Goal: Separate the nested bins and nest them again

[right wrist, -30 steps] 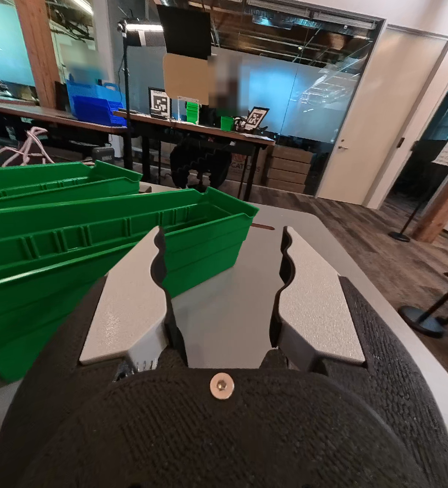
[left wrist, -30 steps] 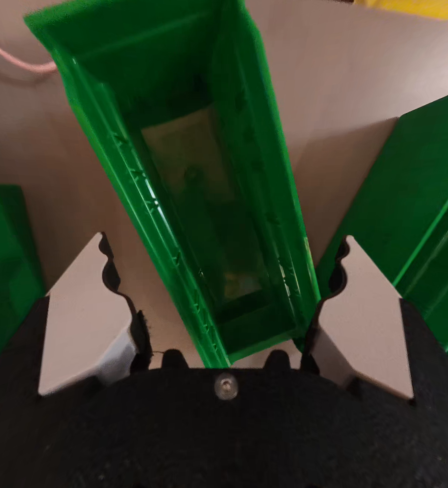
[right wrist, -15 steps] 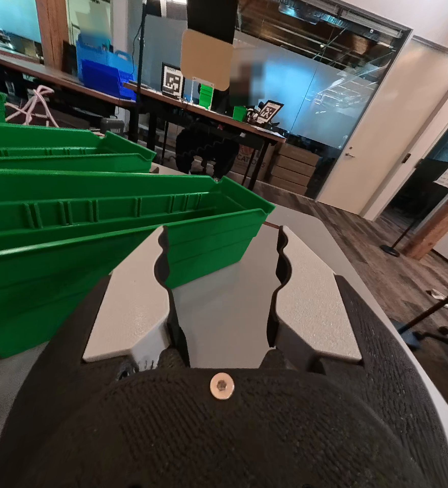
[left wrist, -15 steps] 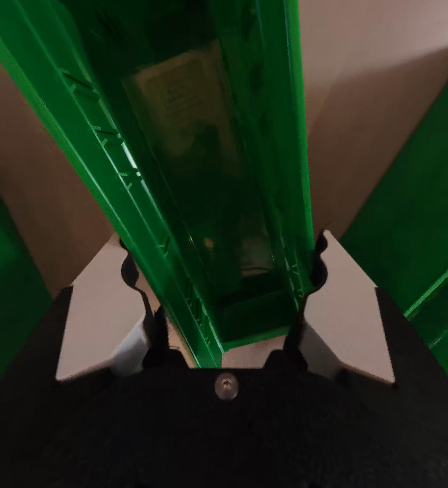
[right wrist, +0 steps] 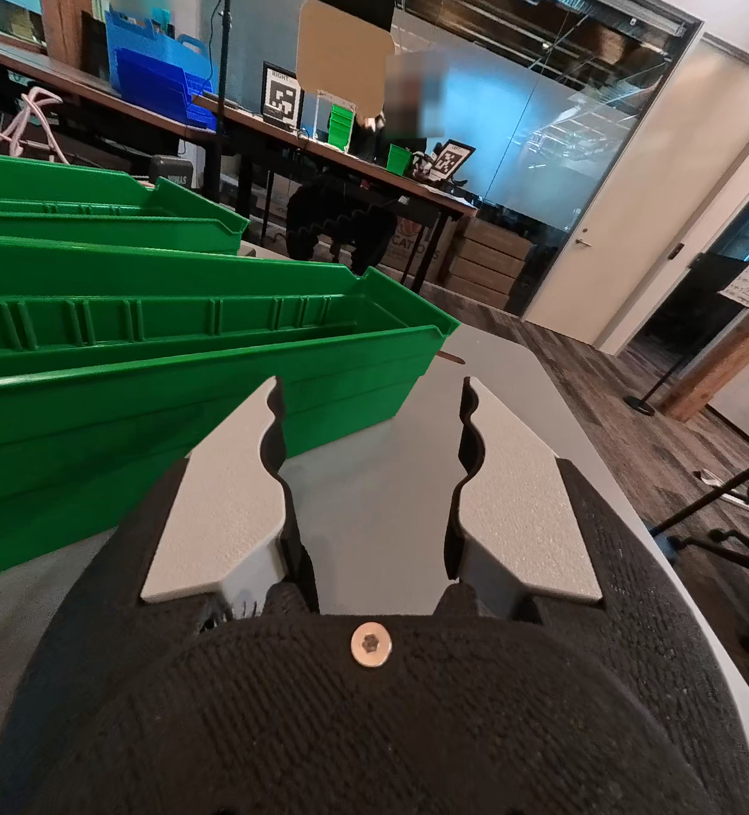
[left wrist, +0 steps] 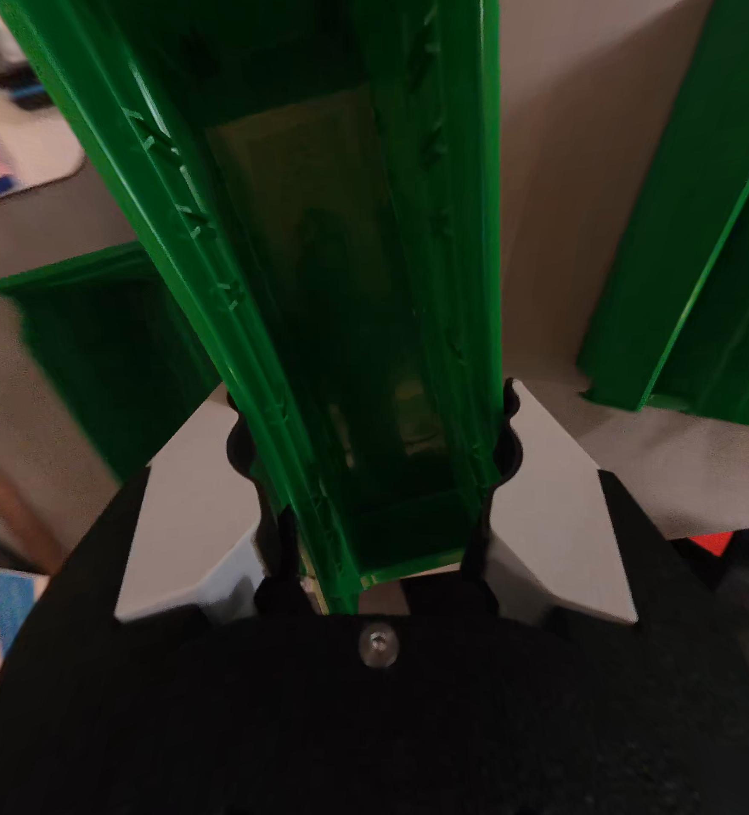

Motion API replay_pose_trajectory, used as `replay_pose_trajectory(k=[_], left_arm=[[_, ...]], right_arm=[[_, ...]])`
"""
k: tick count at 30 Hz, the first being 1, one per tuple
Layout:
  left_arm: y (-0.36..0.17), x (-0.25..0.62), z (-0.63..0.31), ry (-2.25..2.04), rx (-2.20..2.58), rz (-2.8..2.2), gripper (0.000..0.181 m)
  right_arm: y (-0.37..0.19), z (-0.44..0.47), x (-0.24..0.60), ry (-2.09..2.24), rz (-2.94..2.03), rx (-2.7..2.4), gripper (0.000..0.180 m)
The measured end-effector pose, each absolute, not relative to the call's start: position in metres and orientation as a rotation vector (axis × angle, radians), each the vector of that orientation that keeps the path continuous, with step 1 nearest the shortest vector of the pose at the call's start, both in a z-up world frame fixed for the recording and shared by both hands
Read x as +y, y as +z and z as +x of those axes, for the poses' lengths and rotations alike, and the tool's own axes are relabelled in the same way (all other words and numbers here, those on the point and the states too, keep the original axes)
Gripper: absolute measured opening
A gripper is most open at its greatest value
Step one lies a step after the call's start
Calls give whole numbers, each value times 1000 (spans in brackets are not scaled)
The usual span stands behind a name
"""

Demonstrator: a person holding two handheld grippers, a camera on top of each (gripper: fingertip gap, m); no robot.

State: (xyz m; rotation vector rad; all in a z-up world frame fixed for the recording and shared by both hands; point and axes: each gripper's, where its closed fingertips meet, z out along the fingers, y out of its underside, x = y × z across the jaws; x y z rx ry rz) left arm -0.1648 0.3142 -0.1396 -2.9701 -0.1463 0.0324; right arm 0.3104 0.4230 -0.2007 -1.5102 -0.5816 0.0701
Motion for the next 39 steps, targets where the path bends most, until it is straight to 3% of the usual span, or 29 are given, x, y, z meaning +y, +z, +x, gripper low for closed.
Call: replay_pose_trajectory(k=[9, 24, 39], left_arm=[[-88, 241, -251, 87, -260, -2882, 114], [-150, 205, -288, -73, -218, -2911, 116], [-168, 216, -291, -184, -110, -2790, 117]], right_arm=[[-209, 317, 429, 38, -1550, -577, 78], [-227, 331, 439, -8, -1633, -550, 77], [-232, 328, 440, -20, -1654, -582, 73]])
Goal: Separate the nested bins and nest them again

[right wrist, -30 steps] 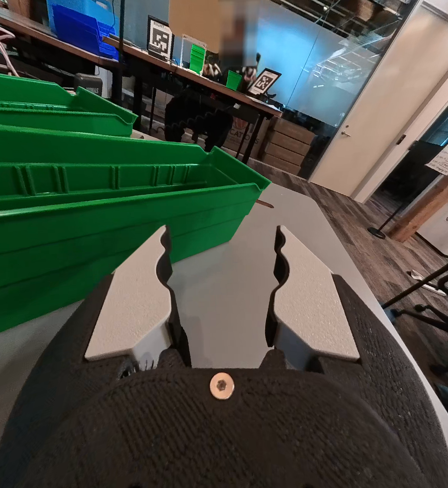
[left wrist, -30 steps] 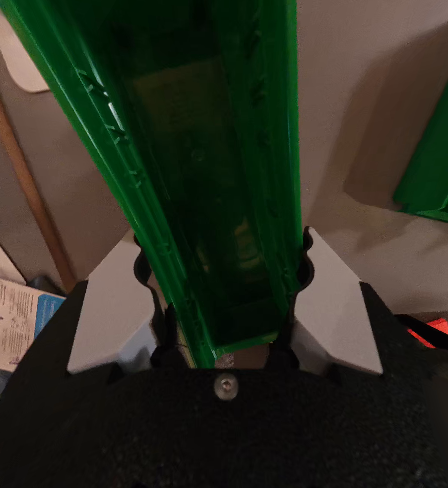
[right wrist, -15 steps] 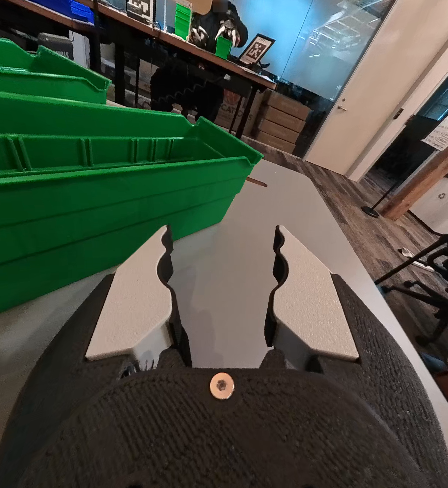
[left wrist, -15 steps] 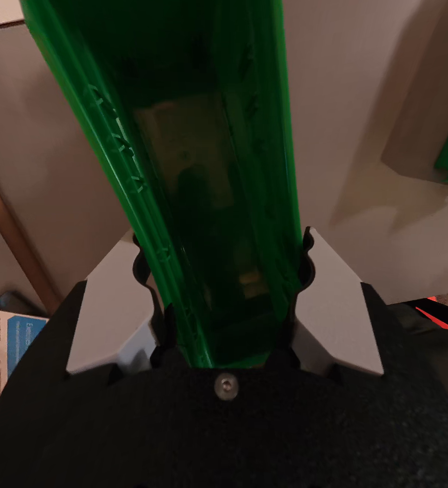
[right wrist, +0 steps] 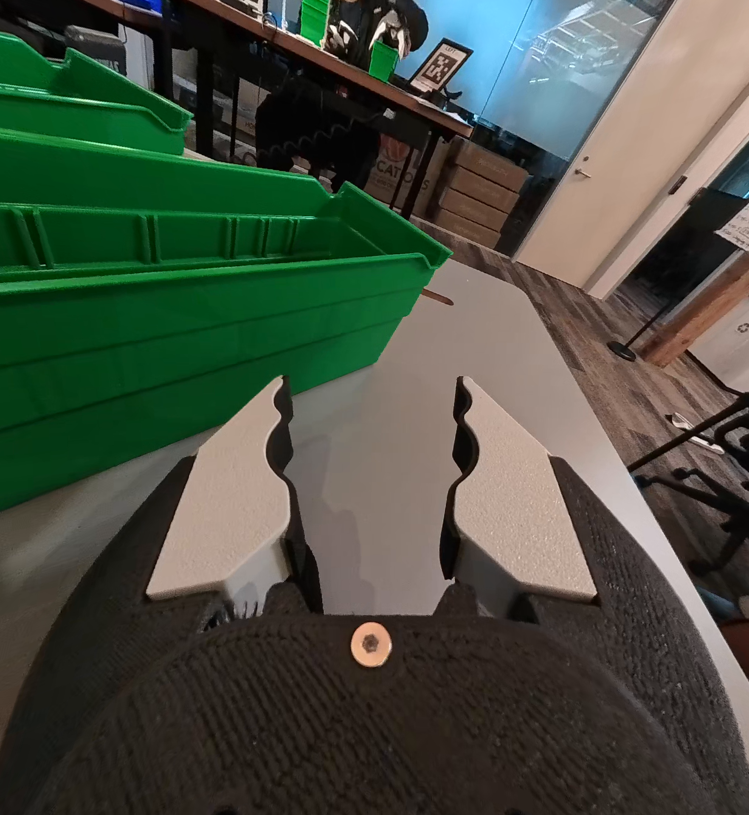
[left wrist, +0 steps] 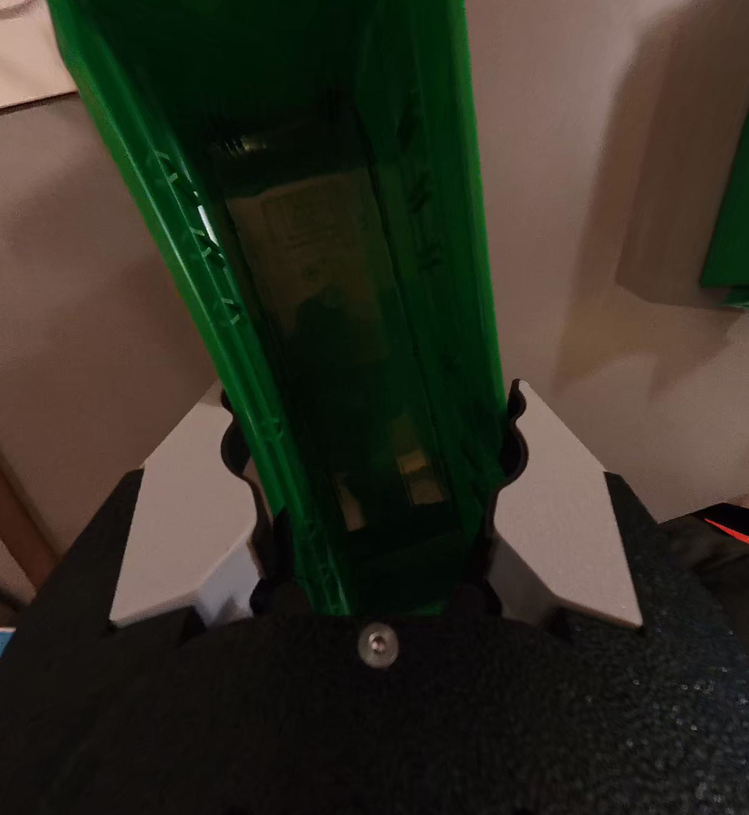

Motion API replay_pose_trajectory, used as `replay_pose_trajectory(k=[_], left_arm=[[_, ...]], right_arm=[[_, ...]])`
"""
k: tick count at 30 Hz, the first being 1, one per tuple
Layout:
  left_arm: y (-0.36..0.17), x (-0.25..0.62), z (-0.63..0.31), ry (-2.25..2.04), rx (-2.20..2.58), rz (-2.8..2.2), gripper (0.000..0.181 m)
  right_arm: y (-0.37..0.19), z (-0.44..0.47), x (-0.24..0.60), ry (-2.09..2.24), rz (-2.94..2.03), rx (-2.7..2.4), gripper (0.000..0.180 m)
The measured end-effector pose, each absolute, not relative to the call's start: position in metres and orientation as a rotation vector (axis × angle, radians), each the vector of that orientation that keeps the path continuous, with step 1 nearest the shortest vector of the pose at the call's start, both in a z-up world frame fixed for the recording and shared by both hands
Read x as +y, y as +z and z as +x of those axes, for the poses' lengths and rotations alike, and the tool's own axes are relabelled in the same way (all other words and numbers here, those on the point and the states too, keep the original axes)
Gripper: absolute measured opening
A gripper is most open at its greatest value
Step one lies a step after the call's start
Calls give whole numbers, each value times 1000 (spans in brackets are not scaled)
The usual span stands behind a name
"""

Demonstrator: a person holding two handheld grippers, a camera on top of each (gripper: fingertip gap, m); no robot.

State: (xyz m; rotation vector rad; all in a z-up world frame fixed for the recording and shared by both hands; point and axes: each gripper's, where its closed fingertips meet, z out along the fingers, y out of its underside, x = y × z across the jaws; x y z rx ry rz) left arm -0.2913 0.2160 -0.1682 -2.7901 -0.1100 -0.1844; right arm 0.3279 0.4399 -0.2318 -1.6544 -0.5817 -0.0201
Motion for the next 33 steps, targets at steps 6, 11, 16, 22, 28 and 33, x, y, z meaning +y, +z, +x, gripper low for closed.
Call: replay_pose_trajectory(k=[6, 11, 16, 22, 28, 33], left_arm=[[-181, 213, -294, -155, -95, -2802, 117], [-195, 210, -292, -119, -72, -2819, 118], [-207, 212, -291, -133, -88, -2816, 119], [-216, 211, -290, -88, -59, -2805, 130], [-209, 216, -288, -139, -106, -2672, 155], [-122, 243, -266, 22, -35, -2393, 159]], right_arm=[[-234, 326, 440, -34, -1655, -604, 72], [-236, 324, 441, -44, -1665, -623, 71], [-239, 321, 440, -64, -1665, -650, 69], [-241, 319, 440, -82, -1663, -672, 68], [-242, 317, 439, -88, -1663, -686, 68], [-240, 311, 439, -48, -1663, -671, 68]])
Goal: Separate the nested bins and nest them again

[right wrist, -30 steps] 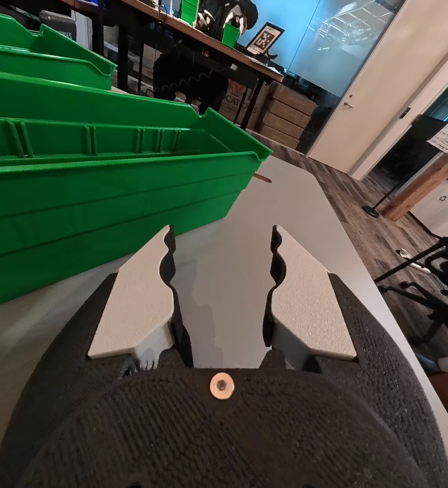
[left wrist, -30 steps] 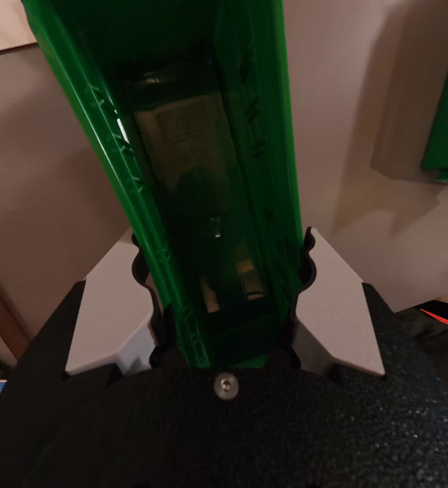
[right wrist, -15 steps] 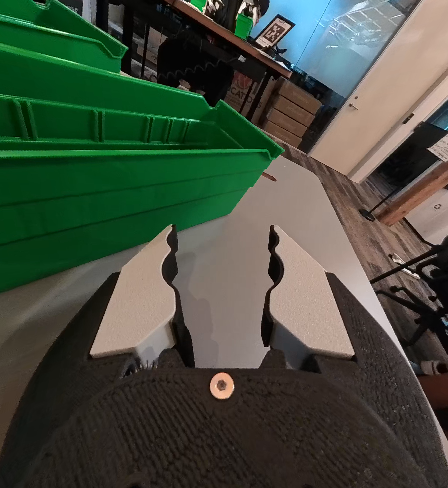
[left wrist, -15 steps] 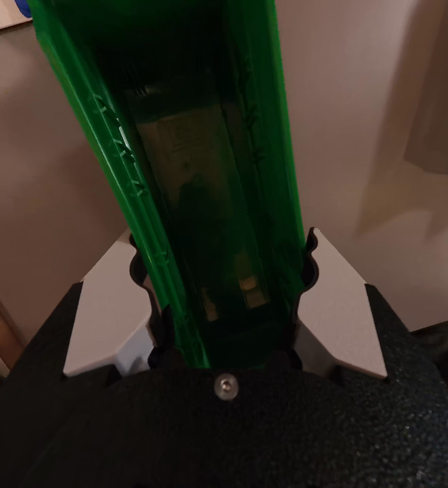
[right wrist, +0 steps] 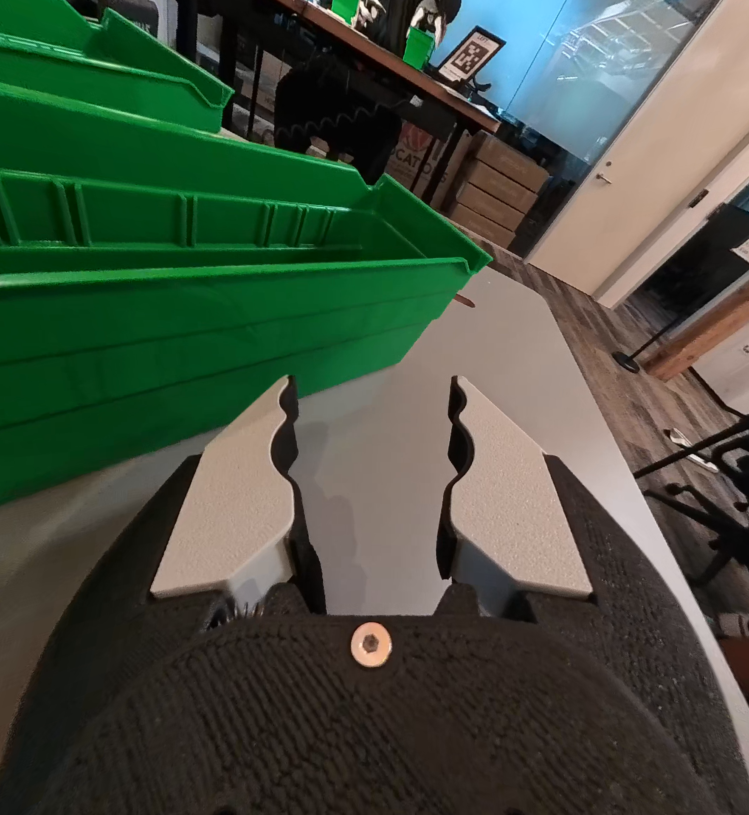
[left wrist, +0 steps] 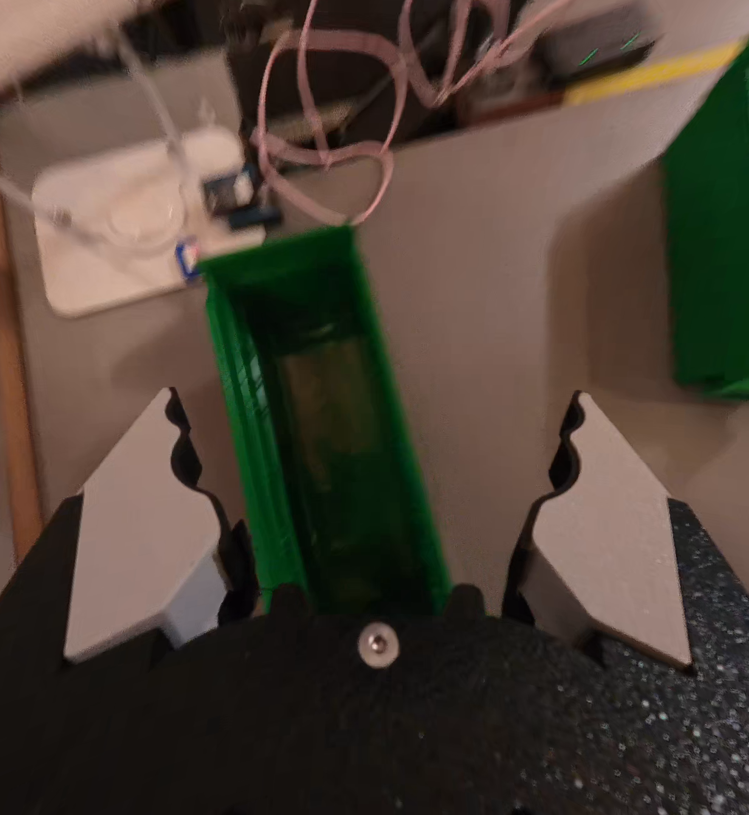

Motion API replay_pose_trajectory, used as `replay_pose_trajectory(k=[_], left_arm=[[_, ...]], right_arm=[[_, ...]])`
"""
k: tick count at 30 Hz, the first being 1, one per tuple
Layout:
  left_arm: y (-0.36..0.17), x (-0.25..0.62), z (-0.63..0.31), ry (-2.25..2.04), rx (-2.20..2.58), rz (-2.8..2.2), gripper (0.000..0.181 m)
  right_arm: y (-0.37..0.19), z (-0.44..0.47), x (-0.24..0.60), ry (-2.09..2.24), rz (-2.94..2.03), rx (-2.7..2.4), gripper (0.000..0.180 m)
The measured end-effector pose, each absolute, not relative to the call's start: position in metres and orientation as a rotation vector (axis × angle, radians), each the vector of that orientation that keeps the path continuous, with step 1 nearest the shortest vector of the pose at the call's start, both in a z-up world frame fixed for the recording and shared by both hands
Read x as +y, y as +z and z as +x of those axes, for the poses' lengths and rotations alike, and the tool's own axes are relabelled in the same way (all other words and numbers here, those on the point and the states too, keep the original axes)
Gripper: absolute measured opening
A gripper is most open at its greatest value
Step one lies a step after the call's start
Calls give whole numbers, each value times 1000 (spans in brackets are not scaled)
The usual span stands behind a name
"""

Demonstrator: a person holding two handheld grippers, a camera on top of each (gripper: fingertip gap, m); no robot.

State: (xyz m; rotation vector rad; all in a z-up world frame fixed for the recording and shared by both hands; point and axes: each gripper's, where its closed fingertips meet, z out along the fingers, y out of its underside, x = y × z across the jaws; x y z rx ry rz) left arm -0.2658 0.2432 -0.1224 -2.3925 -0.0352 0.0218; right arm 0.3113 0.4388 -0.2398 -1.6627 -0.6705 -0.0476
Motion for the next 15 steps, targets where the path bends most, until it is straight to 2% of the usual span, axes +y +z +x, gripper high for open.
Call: replay_pose_trajectory(k=[1, 2, 4, 9, 15], left_arm=[[-105, 255, -242, -14, 26, -2328, 158], [-92, 267, -216, -41, 99, -2274, 149], [-89, 288, -165, -43, 241, -2264, 143], [-139, 334, -18, -308, 480, -2415, 159], [-182, 412, 70, -395, 455, -2512, 159]], right_arm=[[-240, 310, 439, -47, -1662, -672, 68], [-240, 310, 439, -51, -1660, -675, 68], [-239, 310, 438, -60, -1648, -679, 68], [-234, 310, 435, -54, -1614, -679, 68], [-233, 310, 434, -24, -1608, -672, 68]])
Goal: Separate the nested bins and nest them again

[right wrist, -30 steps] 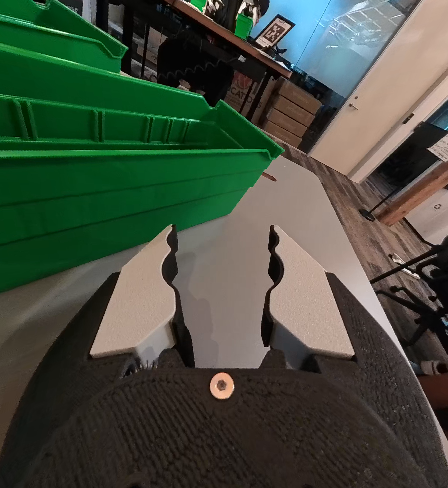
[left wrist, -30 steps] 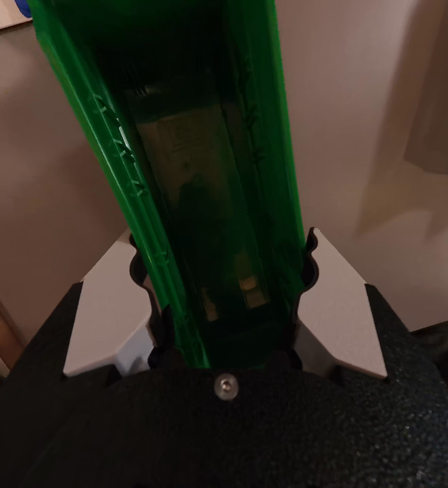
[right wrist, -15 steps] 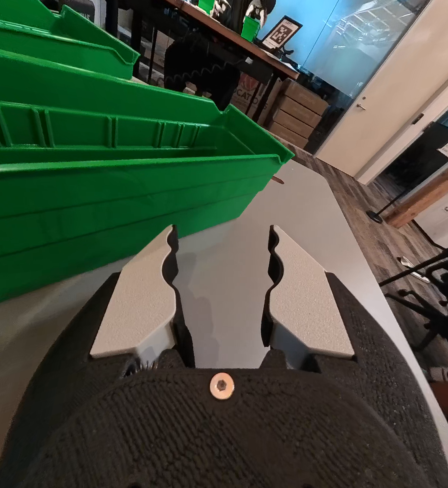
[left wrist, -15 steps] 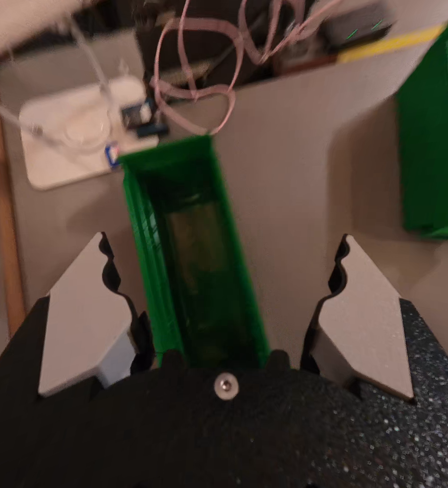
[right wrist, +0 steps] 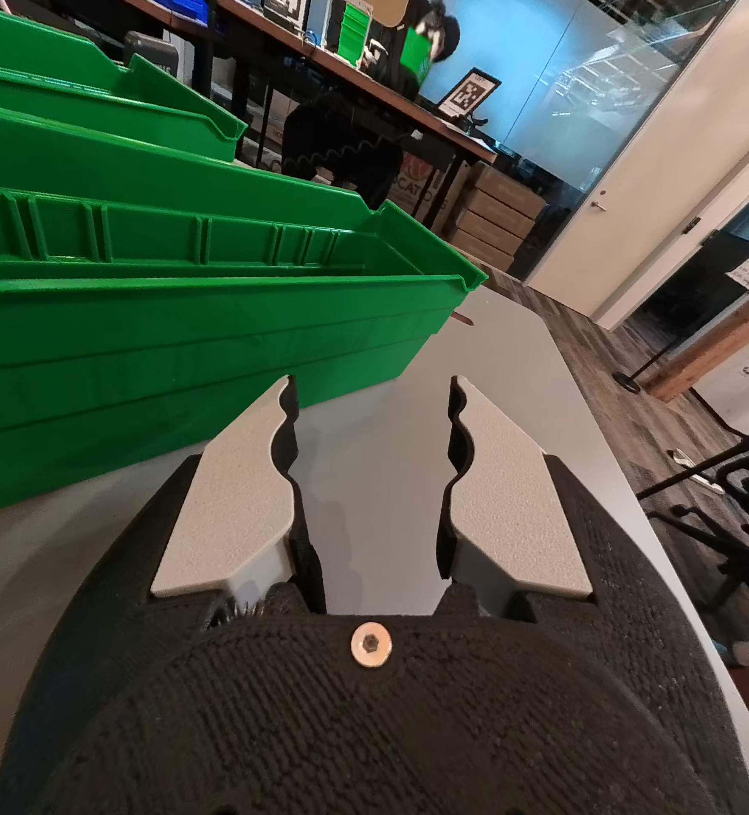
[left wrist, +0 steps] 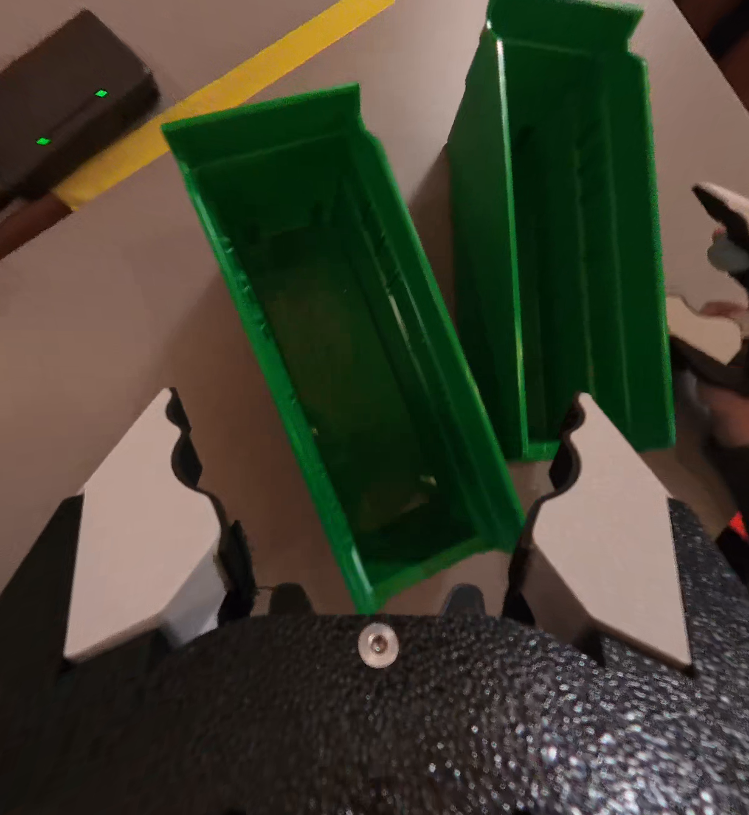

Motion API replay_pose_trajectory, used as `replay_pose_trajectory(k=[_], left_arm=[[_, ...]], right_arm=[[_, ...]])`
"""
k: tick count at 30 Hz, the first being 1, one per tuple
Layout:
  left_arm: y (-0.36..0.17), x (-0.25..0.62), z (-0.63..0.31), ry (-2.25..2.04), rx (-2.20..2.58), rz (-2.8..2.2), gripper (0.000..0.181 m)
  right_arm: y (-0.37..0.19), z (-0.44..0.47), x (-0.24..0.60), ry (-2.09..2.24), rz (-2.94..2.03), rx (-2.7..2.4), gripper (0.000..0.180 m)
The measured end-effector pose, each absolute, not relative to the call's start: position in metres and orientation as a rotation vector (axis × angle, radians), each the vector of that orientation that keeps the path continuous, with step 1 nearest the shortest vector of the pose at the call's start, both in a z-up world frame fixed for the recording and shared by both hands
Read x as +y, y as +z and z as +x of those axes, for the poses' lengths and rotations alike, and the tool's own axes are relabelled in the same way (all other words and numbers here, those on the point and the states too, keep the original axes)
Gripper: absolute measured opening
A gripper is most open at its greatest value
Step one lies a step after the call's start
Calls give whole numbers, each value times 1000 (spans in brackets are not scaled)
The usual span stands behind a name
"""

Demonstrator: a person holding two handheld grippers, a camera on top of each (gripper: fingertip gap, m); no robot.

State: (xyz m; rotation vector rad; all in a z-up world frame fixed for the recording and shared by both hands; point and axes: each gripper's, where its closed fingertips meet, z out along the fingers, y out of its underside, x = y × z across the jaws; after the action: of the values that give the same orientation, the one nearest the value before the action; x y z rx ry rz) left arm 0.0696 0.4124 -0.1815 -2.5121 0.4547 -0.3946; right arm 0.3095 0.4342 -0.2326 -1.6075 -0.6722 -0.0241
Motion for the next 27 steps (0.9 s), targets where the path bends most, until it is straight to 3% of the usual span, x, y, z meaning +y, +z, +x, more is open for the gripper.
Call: replay_pose_trajectory(k=[15, 17, 19, 23, 27], left_arm=[[-266, 446, 80, -144, 305, -2904, 158], [-261, 439, 81, -169, 389, -2941, 134], [-259, 426, 79, -190, 444, -3002, 122], [-248, 409, 52, -114, 478, -3033, 116], [-205, 387, 14, -150, 412, -3040, 114]], right_arm=[[-226, 294, 426, 29, -1576, -716, 68], [-225, 293, 425, 33, -1572, -716, 68], [-224, 293, 423, 40, -1569, -714, 68], [-227, 294, 423, 48, -1584, -709, 69], [-231, 294, 424, 36, -1593, -717, 69]])
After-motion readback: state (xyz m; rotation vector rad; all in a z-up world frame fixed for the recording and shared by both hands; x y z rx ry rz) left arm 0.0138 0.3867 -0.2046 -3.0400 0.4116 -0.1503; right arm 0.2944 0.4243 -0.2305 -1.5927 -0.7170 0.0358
